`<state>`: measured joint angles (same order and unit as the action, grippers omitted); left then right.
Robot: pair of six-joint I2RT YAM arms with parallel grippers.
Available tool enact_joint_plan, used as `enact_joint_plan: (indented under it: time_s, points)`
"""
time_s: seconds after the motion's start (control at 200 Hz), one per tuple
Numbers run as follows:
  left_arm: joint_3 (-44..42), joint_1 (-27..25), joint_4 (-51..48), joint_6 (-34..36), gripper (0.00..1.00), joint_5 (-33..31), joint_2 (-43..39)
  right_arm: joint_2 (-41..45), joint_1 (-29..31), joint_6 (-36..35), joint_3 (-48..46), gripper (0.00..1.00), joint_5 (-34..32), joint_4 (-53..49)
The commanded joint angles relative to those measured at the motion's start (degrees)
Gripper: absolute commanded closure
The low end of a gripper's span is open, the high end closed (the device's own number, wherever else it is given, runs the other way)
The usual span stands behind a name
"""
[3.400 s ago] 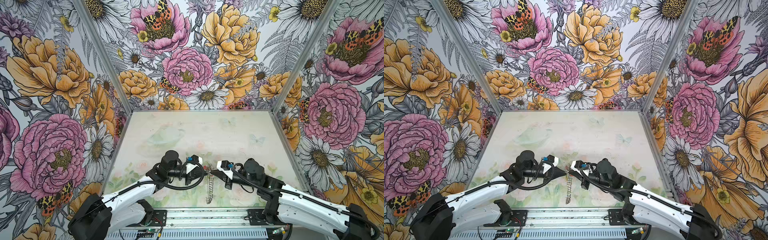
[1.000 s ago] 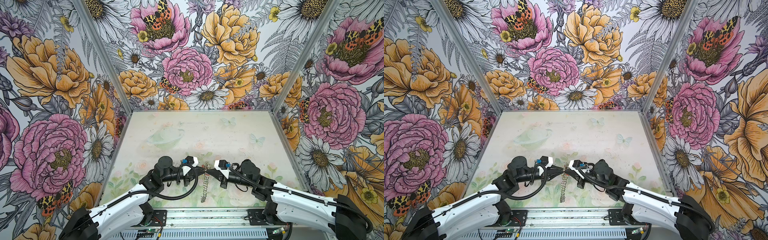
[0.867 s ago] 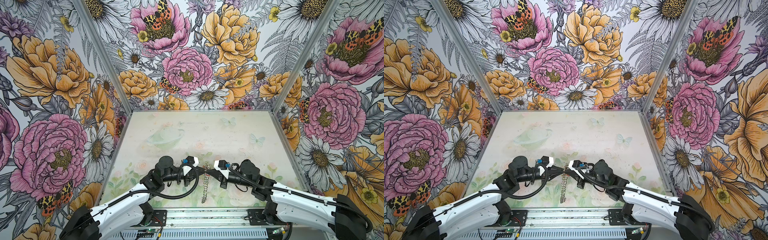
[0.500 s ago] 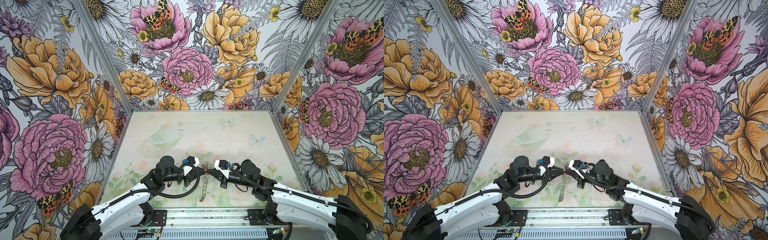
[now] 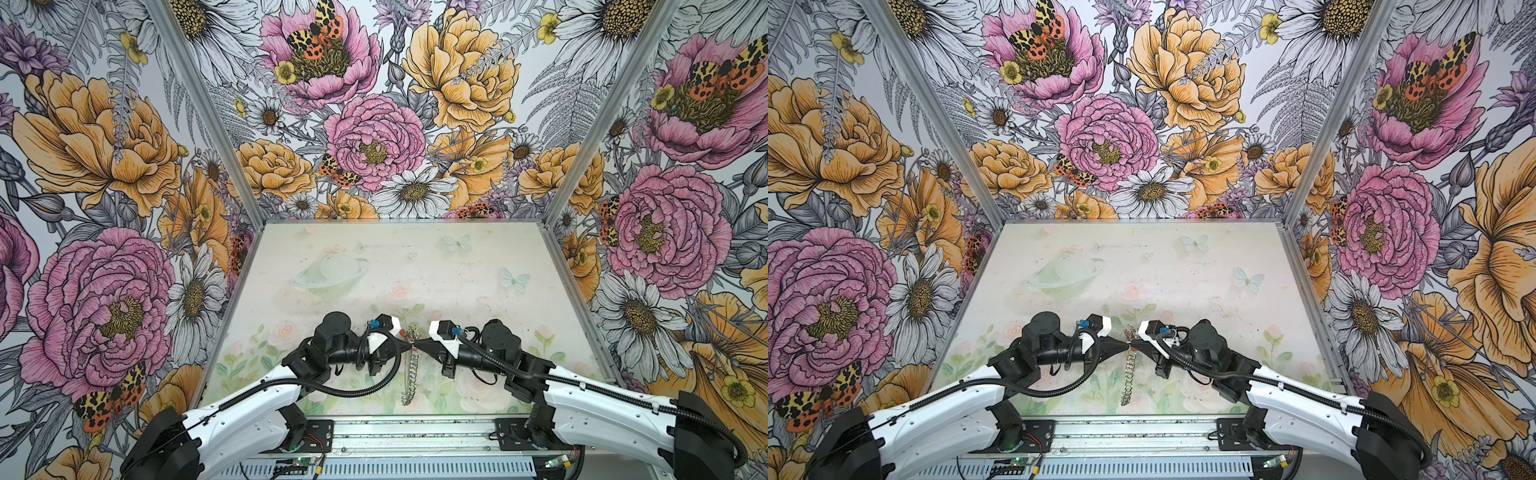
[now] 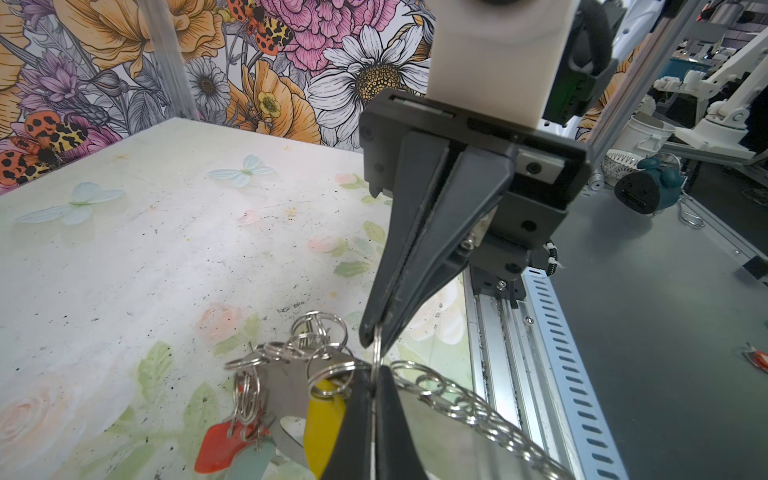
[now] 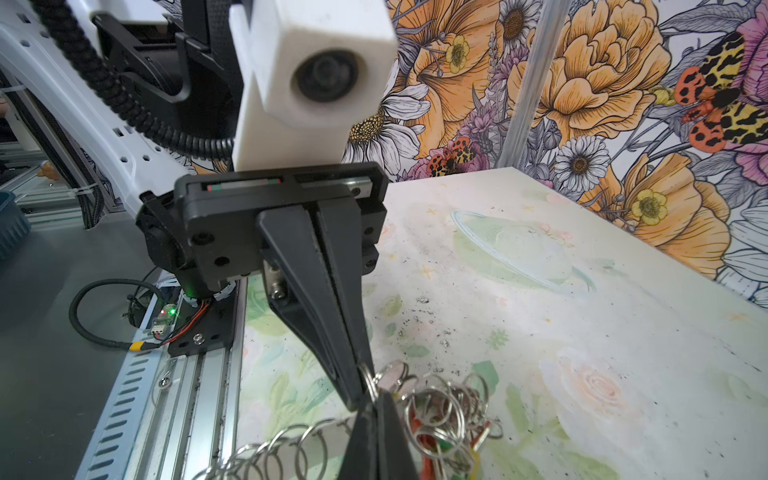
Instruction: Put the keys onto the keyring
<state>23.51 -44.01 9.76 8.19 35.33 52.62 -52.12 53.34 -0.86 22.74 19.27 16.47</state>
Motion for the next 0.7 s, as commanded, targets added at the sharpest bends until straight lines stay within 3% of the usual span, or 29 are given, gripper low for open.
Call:
enact_joint_plan:
  time_s: [0.0, 0.185, 0.696]
  points:
    - [2.9, -0.2, -3.1, 3.1, 1.00, -3.6, 0.0, 2.3, -0.9, -1.8, 3.8, 0.94, 1.8, -4.7]
    - [6.0, -2.3, -9.6, 7.8, 1.00, -6.6, 2.0, 1.8, -1.7, -6.0, 8.9, 0.86, 2.3, -17.9]
    - [6.7, -3.1, -11.0, 9.3, 1.00, 0.2, 2.8, -3.3, -5.2, -7.9, 12.9, 0.82, 14.0, -23.5]
